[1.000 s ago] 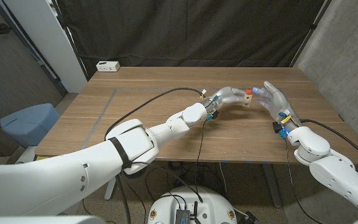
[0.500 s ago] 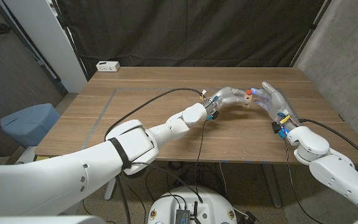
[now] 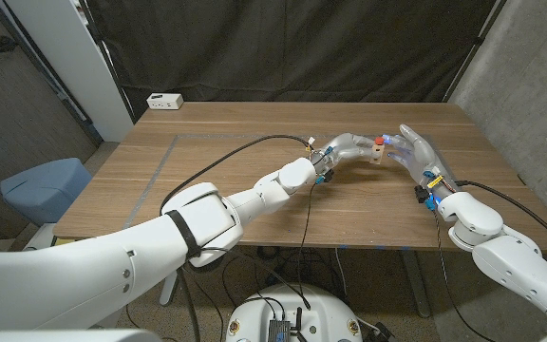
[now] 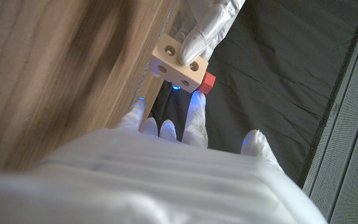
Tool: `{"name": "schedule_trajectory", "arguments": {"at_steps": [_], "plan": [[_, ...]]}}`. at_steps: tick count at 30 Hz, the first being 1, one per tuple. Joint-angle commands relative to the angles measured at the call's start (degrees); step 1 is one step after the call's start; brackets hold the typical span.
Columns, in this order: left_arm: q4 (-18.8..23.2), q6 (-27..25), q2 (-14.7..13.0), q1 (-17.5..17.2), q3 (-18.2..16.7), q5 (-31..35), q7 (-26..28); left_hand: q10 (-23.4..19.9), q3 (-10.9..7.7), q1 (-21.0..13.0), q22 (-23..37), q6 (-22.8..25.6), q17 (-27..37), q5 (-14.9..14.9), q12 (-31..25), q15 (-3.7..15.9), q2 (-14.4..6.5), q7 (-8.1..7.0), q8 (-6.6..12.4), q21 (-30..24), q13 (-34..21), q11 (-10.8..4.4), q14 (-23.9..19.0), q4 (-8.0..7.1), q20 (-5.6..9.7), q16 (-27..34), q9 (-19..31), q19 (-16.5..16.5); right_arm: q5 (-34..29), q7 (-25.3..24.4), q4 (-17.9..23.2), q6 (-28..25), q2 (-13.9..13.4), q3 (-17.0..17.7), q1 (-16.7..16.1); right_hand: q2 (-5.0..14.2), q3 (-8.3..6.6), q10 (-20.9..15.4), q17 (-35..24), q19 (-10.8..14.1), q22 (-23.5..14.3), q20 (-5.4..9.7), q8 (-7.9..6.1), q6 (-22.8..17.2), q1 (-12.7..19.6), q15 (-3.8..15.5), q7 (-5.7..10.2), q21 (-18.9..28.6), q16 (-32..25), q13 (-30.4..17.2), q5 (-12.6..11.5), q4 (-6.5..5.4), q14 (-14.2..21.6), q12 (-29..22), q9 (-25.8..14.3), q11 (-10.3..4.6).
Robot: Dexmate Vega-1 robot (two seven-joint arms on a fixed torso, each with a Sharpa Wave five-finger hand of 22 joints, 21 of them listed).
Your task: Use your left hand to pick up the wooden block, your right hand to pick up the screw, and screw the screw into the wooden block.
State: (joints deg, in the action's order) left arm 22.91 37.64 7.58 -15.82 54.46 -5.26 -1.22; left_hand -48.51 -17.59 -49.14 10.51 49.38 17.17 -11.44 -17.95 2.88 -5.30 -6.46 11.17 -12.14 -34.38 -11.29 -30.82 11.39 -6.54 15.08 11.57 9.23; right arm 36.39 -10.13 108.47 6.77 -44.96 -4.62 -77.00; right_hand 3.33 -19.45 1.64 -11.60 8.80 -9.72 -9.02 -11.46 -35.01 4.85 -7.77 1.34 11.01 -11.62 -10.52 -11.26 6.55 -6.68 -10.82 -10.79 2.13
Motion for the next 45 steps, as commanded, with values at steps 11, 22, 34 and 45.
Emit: {"name": "schedule_trajectory", "arguments": {"at_steps": [11, 22, 34, 45], "plan": [[-0.48, -1.08, 0.39, 0.51, 0.15, -0.49, -0.42, -1.01, -2.47, 0.56, 0.31, 3.22, 0.15, -0.33, -2.75, 4.62, -1.00, -1.62, 1.44, -0.27, -0.05, -0.33, -0.40, -2.93, -0.20, -0.22, 0.14, 0.28, 0.12, -0.07, 0.22, -0.24, -0.21, -0.11, 0.16, 0.21, -0.02, -1.01, -0.07, -0.16, -0.17, 0.10, -0.89, -2.73, -0.11, 0.12, -0.24, -0.02, -0.29, -0.20, -0.04, 0.07, 0.51, -0.60, -0.09, -0.78], [-0.71, -1.88, 0.59, 0.78, 0.35, -0.77, -0.44, -1.12, -2.54, 0.51, 0.32, 3.29, 0.16, -0.35, -2.85, 4.58, -1.10, -1.55, 1.45, -0.24, -0.05, -0.23, -0.47, -2.89, -0.24, -0.29, 0.14, 0.23, 0.40, 0.08, 0.01, -0.37, -0.18, -0.22, 0.38, 0.32, -0.09, -2.00, -0.04, 0.15, -0.17, 0.11, -1.07, -3.92, -0.16, 0.24, -0.79, 0.10, -0.40, -0.19, -0.07, 0.03, 0.90, -0.87, -0.09, -1.13], [-0.96, -2.68, 0.74, 1.05, 0.47, -1.13, -0.63, -0.97, -2.52, 0.54, 0.32, 3.16, 0.21, -0.35, -2.87, 4.56, -1.13, -1.49, 1.38, -0.26, -0.06, -0.22, -0.45, -2.88, -0.23, -0.35, 0.14, 0.29, 0.45, -0.57, 0.36, -0.83, -0.22, -0.15, 0.11, 0.36, -0.14, -2.51, 0.00, 0.35, -0.16, -0.02, -1.15, -4.68, -0.14, 0.18, -0.86, 0.15, -0.51, -0.18, -0.09, 0.05, 1.29, -0.95, -0.09, -1.16], [-1.08, -3.15, 0.75, 1.25, 0.61, -1.48, -0.87, -0.90, -2.53, 0.59, 0.32, 3.13, 0.25, -0.34, -2.91, 4.49, -1.20, -1.42, 1.36, -0.26, -0.07, -0.12, -0.42, -2.91, -0.22, -0.43, 0.14, 0.30, 0.45, -1.07, 0.68, -0.98, -0.06, -0.11, -0.25, 0.49, -0.24, -2.93, 0.04, 0.68, -0.16, 0.07, -1.19, -5.30, -0.09, 0.19, -1.12, 0.25, -0.55, -0.17, -0.12, 0.06, 1.53, -0.99, -0.09, -1.24]]}}
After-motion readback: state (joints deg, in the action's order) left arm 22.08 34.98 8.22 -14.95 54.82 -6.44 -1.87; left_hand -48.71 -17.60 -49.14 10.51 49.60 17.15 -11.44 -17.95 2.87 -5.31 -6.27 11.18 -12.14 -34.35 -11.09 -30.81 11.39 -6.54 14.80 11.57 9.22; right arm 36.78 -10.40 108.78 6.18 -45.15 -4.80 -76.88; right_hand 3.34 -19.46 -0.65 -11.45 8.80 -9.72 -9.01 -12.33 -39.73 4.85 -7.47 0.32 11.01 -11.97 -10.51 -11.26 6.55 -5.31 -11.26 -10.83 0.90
